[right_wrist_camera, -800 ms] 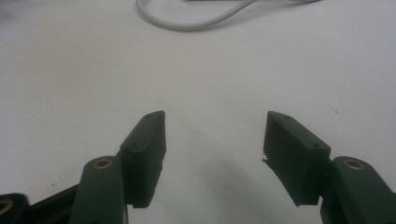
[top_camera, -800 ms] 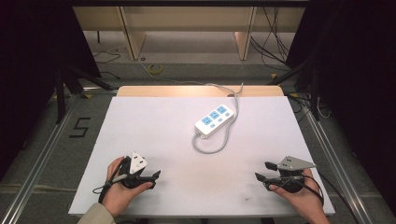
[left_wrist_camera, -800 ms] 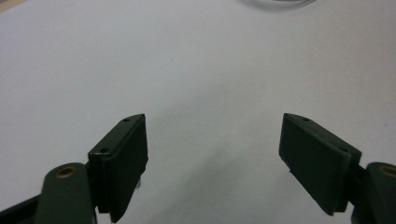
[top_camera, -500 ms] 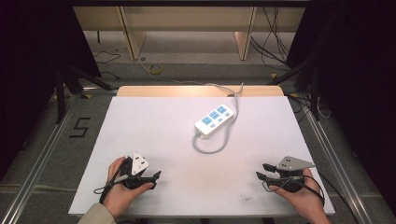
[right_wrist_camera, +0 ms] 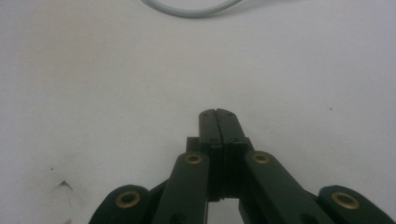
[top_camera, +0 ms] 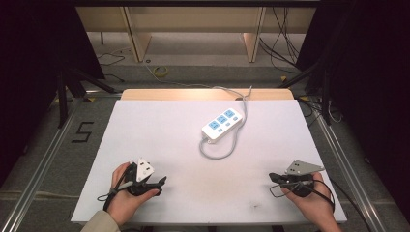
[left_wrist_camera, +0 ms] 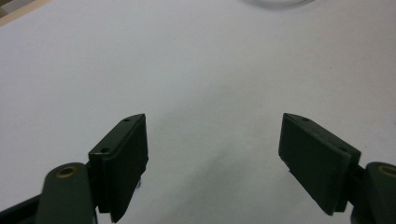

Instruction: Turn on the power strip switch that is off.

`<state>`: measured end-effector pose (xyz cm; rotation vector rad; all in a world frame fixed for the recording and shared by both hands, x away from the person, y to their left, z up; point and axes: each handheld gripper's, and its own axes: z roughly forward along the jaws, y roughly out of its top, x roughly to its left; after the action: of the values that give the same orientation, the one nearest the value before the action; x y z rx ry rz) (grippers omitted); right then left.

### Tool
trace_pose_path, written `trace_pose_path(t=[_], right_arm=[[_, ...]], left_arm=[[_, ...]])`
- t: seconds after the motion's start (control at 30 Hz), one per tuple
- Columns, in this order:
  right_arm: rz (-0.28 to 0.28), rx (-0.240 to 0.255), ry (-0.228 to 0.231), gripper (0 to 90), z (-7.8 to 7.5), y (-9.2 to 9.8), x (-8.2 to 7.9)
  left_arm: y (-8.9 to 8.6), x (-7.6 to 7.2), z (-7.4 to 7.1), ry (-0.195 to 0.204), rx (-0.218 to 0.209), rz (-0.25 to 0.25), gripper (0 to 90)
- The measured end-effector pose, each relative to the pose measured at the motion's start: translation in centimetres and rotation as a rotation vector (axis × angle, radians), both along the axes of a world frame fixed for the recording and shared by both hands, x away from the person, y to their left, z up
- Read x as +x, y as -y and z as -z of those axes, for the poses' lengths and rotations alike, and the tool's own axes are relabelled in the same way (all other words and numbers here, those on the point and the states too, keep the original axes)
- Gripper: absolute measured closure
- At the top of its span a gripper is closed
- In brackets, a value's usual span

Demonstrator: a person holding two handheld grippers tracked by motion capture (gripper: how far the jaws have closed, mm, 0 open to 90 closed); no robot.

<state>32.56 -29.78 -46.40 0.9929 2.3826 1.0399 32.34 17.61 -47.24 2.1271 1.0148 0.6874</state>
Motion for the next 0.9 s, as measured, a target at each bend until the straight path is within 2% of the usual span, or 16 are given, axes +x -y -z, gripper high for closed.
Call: trace_pose_path(t=[0.43,0.9], right_arm=[[0.027,-0.014,-0.027,90.0,-0.8,-0.7,1.4],[0.041,-0.019,-0.018,90.0,-1.9,-1.8,3.7]], left_arm=[[0.2,0.0,0.0,0.005,-0.001,-0.001,24.1],[0.3,0.0,0.0,0.01,0.013,0.003,24.1]])
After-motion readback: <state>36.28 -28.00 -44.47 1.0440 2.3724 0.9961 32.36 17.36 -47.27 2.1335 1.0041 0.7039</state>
